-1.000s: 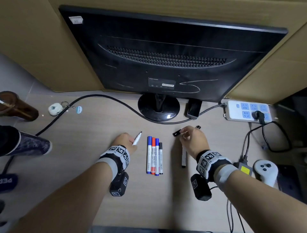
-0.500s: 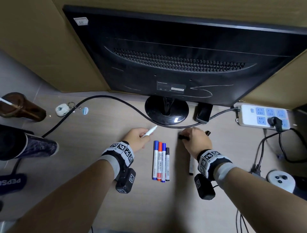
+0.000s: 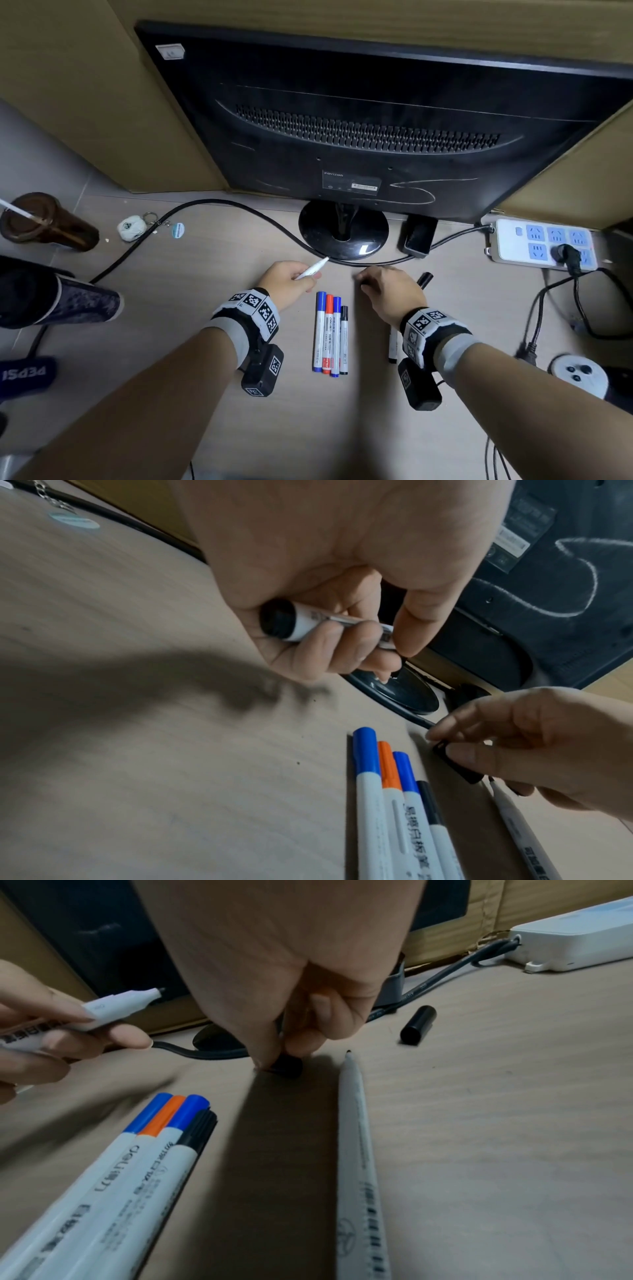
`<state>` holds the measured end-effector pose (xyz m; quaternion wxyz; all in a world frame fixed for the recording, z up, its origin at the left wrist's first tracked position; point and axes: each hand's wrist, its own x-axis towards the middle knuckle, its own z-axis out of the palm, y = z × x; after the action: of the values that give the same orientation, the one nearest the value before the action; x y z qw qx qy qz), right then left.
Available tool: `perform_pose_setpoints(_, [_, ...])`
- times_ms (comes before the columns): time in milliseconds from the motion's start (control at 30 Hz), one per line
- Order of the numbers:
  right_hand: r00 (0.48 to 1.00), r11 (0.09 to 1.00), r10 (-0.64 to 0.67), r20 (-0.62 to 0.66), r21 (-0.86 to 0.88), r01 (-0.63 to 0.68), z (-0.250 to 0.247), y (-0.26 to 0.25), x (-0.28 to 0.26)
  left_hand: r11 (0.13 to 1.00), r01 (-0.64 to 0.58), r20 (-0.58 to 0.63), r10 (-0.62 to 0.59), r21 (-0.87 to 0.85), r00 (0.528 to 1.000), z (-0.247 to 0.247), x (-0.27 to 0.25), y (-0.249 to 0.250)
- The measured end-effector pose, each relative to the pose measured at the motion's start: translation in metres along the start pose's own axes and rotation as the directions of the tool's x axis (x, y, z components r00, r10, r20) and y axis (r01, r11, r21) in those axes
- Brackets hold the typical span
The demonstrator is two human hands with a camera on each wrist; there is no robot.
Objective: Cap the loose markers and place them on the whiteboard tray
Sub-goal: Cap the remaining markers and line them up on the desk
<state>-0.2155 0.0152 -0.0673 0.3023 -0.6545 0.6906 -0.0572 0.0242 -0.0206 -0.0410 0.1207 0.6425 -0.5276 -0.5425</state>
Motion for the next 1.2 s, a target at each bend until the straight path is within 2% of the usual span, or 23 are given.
perform_pose_setpoints(133, [0.999, 0.991, 0.004, -0.054, 0.134, 0.003, -0.004, 0.003, -0.008, 1.0, -0.001, -0.02, 0.001, 0.025, 1.0, 0.001, -0.008, 0.001])
perform_pose_setpoints(233, [0.999, 0.963, -0.012, -0.037, 0.269, 0.021, -0.012, 0.003, -0.016, 1.0, -0.013, -0.014, 0.014, 0.027, 1.0, 0.005, -0.016, 0.007])
perform_pose_setpoints(367, [0.999, 0.912, 0.005, -0.049, 0.41, 0.016, -0.025, 0.005, -0.031, 0.998, -0.011, 0.003, 0.011, -0.061, 1.0, 0.011, -0.029, 0.019])
perform_pose_setpoints(500, [0.996, 0.793, 0.033, -0.087, 0.609, 0.027, -0.039, 0.002, -0.043, 0.996, -0.043, 0.082, 0.049, -0.084, 0.995, 0.019, -0.042, 0.027])
perform_pose_setpoints(567, [0.995, 0.737, 0.036, -0.092, 0.675, 0.036, -0.044, 0.001, -0.046, 0.995, -0.062, 0.086, 0.068, -0.077, 0.994, 0.022, -0.049, 0.033])
perform_pose_setpoints(700, [0.995, 0.559, 0.071, -0.064, 0.829, 0.014, -0.053, -0.003, -0.052, 0.99, -0.092, 0.079, 0.101, -0.102, 0.992, 0.026, -0.058, 0.041])
perform_pose_setpoints(900, [0.991, 0.428, 0.128, -0.029, 0.903, -0.029, -0.058, -0.003, -0.06, 0.993, -0.11, 0.097, 0.115, -0.052, 0.989, 0.026, -0.064, 0.043])
perform_pose_setpoints(1200, [0.997, 0.427, 0.071, -0.015, 0.904, -0.017, -0.061, -0.01, -0.064, 0.982, -0.189, 0.106, 0.188, -0.004, 0.976, 0.027, -0.07, 0.048])
